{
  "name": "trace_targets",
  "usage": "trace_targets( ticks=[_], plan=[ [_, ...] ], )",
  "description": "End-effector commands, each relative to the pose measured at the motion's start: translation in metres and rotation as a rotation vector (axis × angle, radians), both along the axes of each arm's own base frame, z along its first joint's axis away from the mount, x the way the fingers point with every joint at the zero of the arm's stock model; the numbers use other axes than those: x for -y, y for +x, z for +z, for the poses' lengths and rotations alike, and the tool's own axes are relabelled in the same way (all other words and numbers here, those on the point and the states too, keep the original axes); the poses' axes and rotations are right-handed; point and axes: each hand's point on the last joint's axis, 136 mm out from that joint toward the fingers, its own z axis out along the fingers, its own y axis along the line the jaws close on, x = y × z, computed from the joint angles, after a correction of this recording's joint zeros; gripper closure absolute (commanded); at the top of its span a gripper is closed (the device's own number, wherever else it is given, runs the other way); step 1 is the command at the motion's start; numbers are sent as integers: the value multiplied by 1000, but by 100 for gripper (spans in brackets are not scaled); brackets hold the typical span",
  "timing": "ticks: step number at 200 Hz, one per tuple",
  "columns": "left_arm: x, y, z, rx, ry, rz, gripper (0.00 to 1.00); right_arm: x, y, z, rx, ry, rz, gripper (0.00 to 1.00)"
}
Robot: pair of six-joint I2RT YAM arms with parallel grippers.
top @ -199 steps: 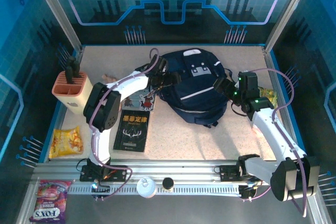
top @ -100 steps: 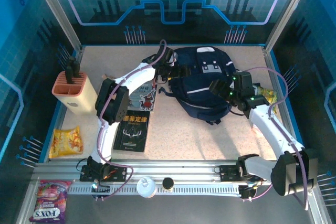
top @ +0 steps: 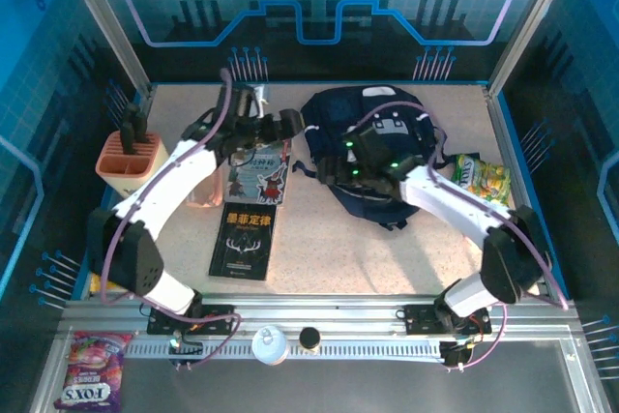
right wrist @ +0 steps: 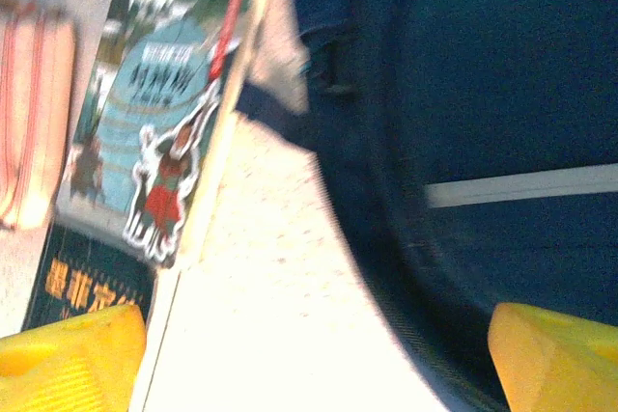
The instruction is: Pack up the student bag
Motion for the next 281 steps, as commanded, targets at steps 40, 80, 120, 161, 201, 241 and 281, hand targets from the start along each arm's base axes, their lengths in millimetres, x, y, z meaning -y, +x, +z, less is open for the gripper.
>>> trace_targets(
  ticks=[40, 80, 120, 161, 201, 241, 281],
  plan=[
    [-39, -27, -1, 33, 21, 73, 1, -102, -39, -57, -20, -236, 286, 6],
    [-50, -30, 2, 43, 43, 79, 1, -144, -61, -85, -10, -363, 410, 6],
    [-61, -27, 1, 23, 23, 115, 1, -158, -73, -114, -57, -419, 468, 6],
    [-64, -24, -5, 3, 27, 126, 1, -140, -73, -136, -81, -515, 483, 7],
    [-66, -20, -15, -24, 42, 137, 1, -96, -65, -150, -107, -576, 462, 10],
    [-67, -17, -25, -53, 52, 143, 1, -49, -42, -141, -96, -542, 349, 12],
    [-68, -26, -45, -126, 69, 140, 1, -55, -36, -104, -72, -354, 302, 13]
  ],
)
